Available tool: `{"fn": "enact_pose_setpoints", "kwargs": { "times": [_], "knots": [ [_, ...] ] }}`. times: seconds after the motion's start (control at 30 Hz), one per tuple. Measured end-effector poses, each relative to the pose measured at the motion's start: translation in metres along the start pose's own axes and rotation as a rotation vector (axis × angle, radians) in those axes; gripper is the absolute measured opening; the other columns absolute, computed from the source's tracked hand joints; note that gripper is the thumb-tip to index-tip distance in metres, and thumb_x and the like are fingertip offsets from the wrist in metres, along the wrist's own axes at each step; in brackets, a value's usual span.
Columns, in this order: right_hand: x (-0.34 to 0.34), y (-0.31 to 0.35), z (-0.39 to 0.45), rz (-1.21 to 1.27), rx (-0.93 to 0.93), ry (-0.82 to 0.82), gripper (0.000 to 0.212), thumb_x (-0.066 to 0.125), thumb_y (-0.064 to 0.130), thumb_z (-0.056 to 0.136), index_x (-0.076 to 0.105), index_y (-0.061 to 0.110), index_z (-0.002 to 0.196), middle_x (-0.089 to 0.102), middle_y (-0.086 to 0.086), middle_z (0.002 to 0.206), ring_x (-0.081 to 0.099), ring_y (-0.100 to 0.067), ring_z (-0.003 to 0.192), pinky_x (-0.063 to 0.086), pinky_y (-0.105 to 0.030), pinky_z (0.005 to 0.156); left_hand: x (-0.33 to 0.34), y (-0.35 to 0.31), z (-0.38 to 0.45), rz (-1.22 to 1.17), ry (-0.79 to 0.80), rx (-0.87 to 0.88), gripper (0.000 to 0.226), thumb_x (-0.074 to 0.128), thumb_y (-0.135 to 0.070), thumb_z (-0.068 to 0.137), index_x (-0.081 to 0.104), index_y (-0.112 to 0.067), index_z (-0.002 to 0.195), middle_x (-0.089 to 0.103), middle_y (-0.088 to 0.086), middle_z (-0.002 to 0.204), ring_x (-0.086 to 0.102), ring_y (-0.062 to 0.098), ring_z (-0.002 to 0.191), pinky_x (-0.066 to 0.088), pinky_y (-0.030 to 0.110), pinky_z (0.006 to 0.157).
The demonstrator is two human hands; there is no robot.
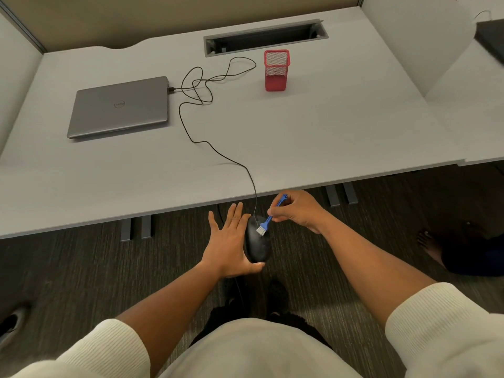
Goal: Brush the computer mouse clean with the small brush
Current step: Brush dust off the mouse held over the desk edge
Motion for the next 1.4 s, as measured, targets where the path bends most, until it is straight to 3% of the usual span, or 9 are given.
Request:
{"fn": "enact_pose_setpoints", "kwargs": {
  "times": [0.17,0.37,0.57,0.77,0.93,1.07,1.17,1.3,1.4],
  "knots": [
    [-0.017,-0.003,0.001,0.058,-0.016,-0.097,0.014,0.081,0.009,0.079,0.072,0.009,0.089,0.075,-0.01,0.092,0.075,-0.016,0.085,0.059,-0.022,0.069,0.001,0.0,-0.001,-0.007,-0.002,-0.002,0.132,0.043,-0.098,0.06,0.013,-0.015,0.159,-0.009,0.01,0.168,-0.02,0.023,0.153,-0.015,0.07,0.115],
    [-0.002,-0.004,0.001,0.066,-0.014,0.037,0.011,0.082,0.01,0.077,0.074,0.014,0.085,0.076,-0.005,0.087,0.076,-0.016,0.085,0.059,-0.022,0.071,0.0,-0.001,0.0,-0.024,-0.015,0.005,0.132,0.044,-0.097,0.06,0.015,-0.015,0.159,-0.007,0.01,0.169,-0.02,0.023,0.153,-0.017,0.069,0.115],
    [-0.025,-0.016,0.003,0.08,0.016,-0.15,0.011,0.081,0.01,0.079,0.073,0.014,0.085,0.074,-0.007,0.088,0.075,-0.019,0.086,0.063,-0.03,0.078,0.001,0.001,-0.004,-0.049,-0.031,0.011,0.131,0.042,-0.1,0.06,0.014,-0.017,0.159,-0.007,0.008,0.169,-0.021,0.021,0.152,-0.018,0.068,0.115],
    [-0.011,-0.013,0.003,0.196,0.036,-0.042,0.012,0.084,0.008,0.075,0.075,0.013,0.082,0.076,-0.009,0.09,0.076,-0.019,0.088,0.062,-0.028,0.074,0.003,-0.001,-0.006,-0.068,-0.045,0.028,0.132,0.044,-0.099,0.061,0.014,-0.017,0.159,-0.008,0.006,0.169,-0.023,0.019,0.152,-0.019,0.066,0.115],
    [-0.023,-0.015,0.002,0.196,0.061,-0.203,0.013,0.08,0.004,0.08,0.07,0.009,0.086,0.072,-0.012,0.094,0.073,-0.023,0.092,0.062,-0.033,0.08,0.0,0.0,-0.011,-0.084,-0.082,0.04,0.129,0.049,-0.097,0.061,0.017,-0.017,0.158,-0.004,0.007,0.169,-0.02,0.019,0.153,-0.015,0.067,0.116],
    [-0.015,-0.006,0.0,0.315,0.05,-0.137,0.014,0.082,0.002,0.078,0.07,0.007,0.085,0.071,-0.013,0.092,0.074,-0.023,0.091,0.062,-0.027,0.074,0.001,0.0,-0.012,-0.064,-0.069,0.036,0.131,0.047,-0.098,0.06,0.015,-0.017,0.158,-0.006,0.006,0.169,-0.02,0.019,0.153,-0.013,0.069,0.116],
    [-0.006,-0.003,0.0,0.247,0.059,-0.107,0.015,0.081,0.003,0.078,0.071,0.007,0.088,0.073,-0.011,0.093,0.075,-0.02,0.089,0.06,-0.023,0.07,0.001,0.0,-0.012,-0.062,-0.061,0.038,0.132,0.047,-0.098,0.06,0.015,-0.017,0.159,-0.007,0.007,0.169,-0.02,0.02,0.153,-0.014,0.068,0.116],
    [-0.014,-0.005,-0.001,0.112,0.059,-0.248,0.012,0.078,0.005,0.082,0.069,0.011,0.087,0.071,-0.01,0.092,0.073,-0.02,0.088,0.059,-0.018,0.065,0.001,0.002,-0.014,-0.061,-0.053,0.037,0.132,0.047,-0.098,0.061,0.014,-0.017,0.159,-0.008,0.006,0.168,-0.021,0.02,0.153,-0.016,0.067,0.116],
    [-0.015,-0.002,0.0,0.171,0.049,-0.239,0.013,0.079,0.006,0.081,0.069,0.012,0.087,0.07,-0.011,0.093,0.073,-0.018,0.087,0.06,-0.021,0.069,0.0,0.003,-0.014,-0.068,-0.052,0.034,0.131,0.046,-0.098,0.061,0.013,-0.018,0.159,-0.009,0.006,0.169,-0.022,0.02,0.153,-0.016,0.067,0.116]
  ]
}}
Point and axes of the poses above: each hand's wrist, its own z-axis towards the middle knuckle, its own x-axis out of the palm, y = z × x, the point moved 8 cm from there along z, towards the middle knuckle
